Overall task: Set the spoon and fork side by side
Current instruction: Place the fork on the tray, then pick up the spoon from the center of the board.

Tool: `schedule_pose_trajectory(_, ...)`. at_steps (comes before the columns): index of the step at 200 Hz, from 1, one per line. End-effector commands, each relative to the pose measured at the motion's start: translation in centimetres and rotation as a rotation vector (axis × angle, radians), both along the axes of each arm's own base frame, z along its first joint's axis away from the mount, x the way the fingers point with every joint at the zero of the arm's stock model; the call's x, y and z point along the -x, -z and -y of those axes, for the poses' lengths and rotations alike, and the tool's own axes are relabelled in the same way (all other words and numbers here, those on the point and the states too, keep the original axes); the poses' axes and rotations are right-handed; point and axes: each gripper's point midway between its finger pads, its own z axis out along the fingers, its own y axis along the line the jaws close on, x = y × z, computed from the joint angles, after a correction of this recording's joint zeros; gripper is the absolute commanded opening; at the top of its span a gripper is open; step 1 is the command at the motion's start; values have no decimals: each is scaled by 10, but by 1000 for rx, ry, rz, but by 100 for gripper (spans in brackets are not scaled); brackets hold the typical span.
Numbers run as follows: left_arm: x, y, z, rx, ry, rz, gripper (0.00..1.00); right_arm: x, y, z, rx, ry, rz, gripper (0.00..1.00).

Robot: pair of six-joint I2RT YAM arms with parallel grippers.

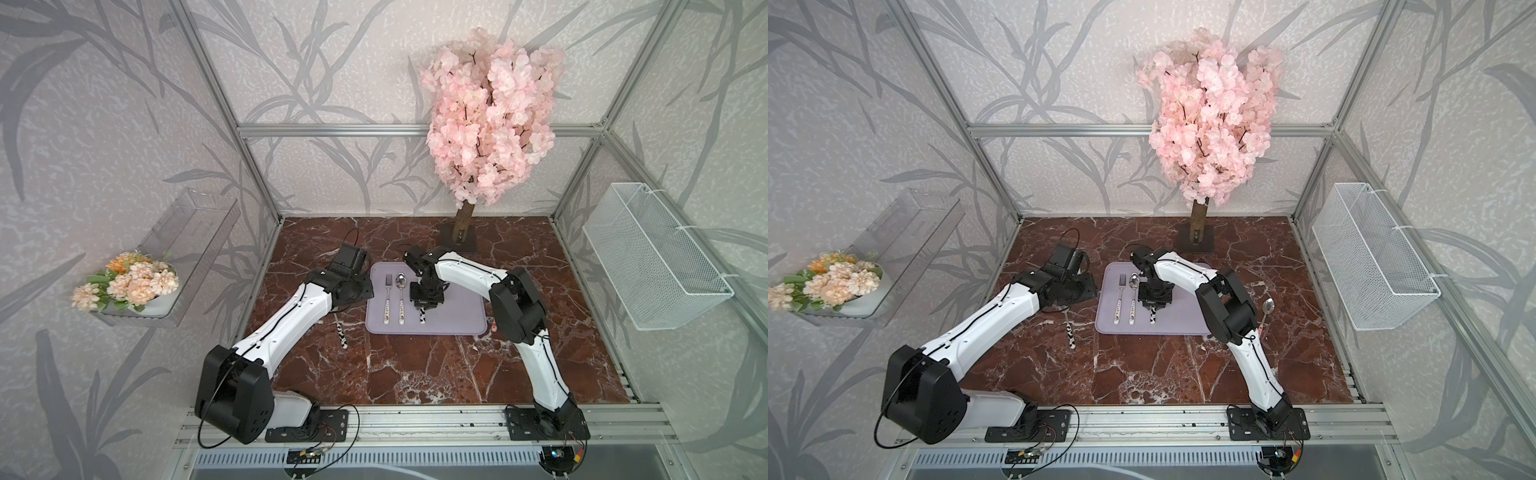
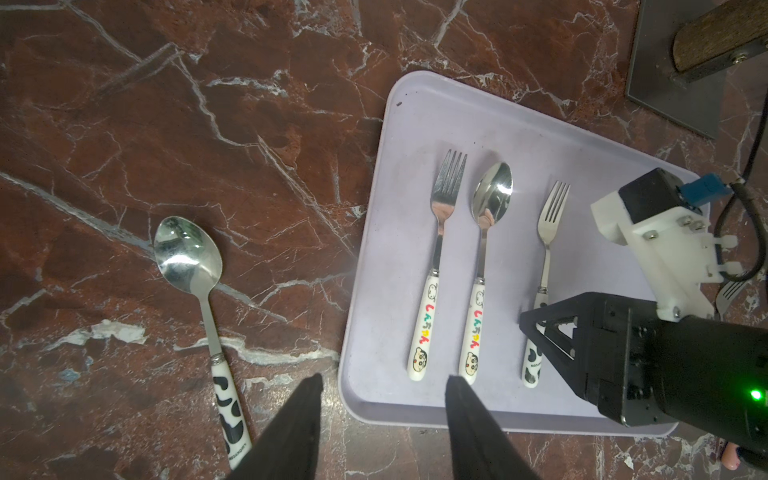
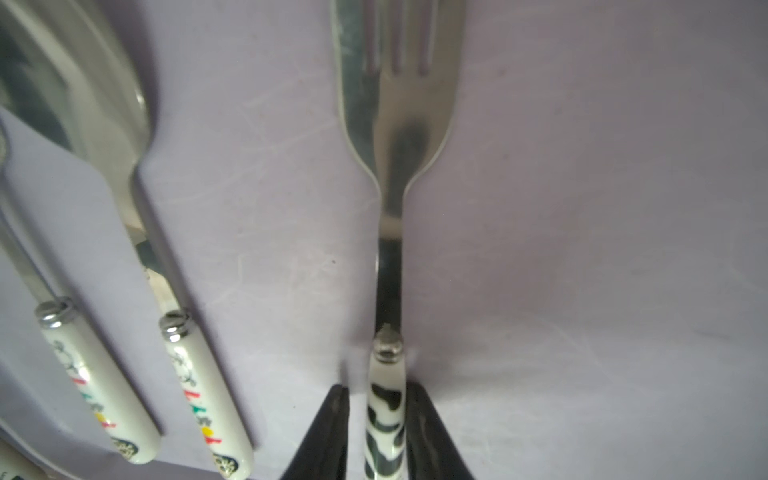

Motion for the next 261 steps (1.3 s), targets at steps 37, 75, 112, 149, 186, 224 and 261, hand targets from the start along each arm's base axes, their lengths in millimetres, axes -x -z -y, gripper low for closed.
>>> schedule_pose_trajectory(37, 9, 16, -21, -40, -103, -38, 51, 2, -12, 0, -9, -10, 21, 35)
schedule_pose_trajectory(75, 23, 43, -60, -98, -245, -138, 51, -2, -77, -3, -91, -17, 175, 42)
schedule_pose_trajectory(112, 44, 83, -73, -67, -281, -278, 47, 3, -117, 28, -99, 7, 334, 42)
schedule_pose_trajectory(149, 63, 108, -78, -108, -292, -391, 43, 15, -109, 62, -96, 47, 325, 40)
schedule_pose_trajectory(186, 72, 121, -72, -73, -293, -428, 42, 18, -101, 83, -134, 98, 323, 40)
schedule_pose_trajectory(224, 78, 138, -74, -97, -313, -497, 14, 19, -98, 91, -151, 113, 319, 39)
schedule_pose_trajectory(261, 84, 152, -73, -95, -316, -526, 14, 23, -96, 103, -170, 139, 323, 39)
